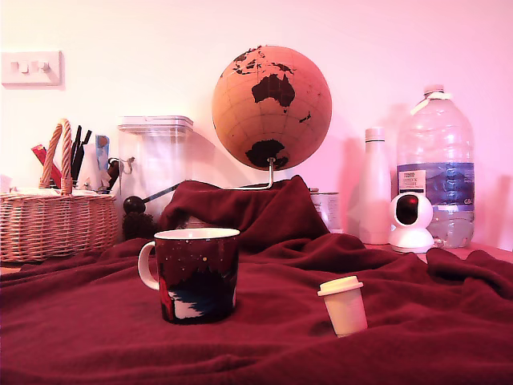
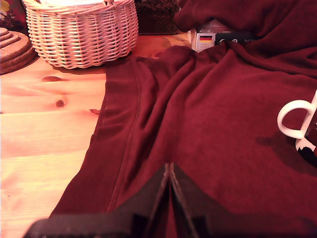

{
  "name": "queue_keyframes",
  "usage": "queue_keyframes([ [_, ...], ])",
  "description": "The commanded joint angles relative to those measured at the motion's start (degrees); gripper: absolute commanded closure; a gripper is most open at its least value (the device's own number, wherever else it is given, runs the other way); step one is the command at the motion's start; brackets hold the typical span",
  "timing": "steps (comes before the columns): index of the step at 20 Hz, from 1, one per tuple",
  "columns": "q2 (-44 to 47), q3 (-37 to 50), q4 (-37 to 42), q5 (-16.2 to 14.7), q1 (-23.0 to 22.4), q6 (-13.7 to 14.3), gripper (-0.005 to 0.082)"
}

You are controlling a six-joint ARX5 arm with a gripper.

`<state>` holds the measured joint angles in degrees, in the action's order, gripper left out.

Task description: Pick up the coffee capsules on the table and drop them inside the coffee cup

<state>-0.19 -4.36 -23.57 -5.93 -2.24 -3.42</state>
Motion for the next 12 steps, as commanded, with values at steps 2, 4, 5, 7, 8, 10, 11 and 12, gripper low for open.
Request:
queue_keyframes([
  [2,-0.55,0.63,8.04,-1.25,-0.02,1.29,0.0788],
  [4,-0.55,0.63,11.67,-2.47,-0.02,1.25,0.0788],
  [5,-0.55,0.63,12.15,-2.84,-0.02,1.25,0.0788],
  [7,-0.55,0.63,11.74,-2.82,-0.02,0.37,0.0788],
  [8,-0.55,0.63,11.61,-2.82,-0.02,0.37,0.0788],
  [10,-0.55,0.63,11.67,-3.06,-0.02,-0.02,0.0788],
  [11,-0.55,0.63,11.67,-3.06,-0.02,-0.2,0.0788],
  [12,-0.55,0.63,11.67,-2.97,-0.02,-0.2,0.0788],
])
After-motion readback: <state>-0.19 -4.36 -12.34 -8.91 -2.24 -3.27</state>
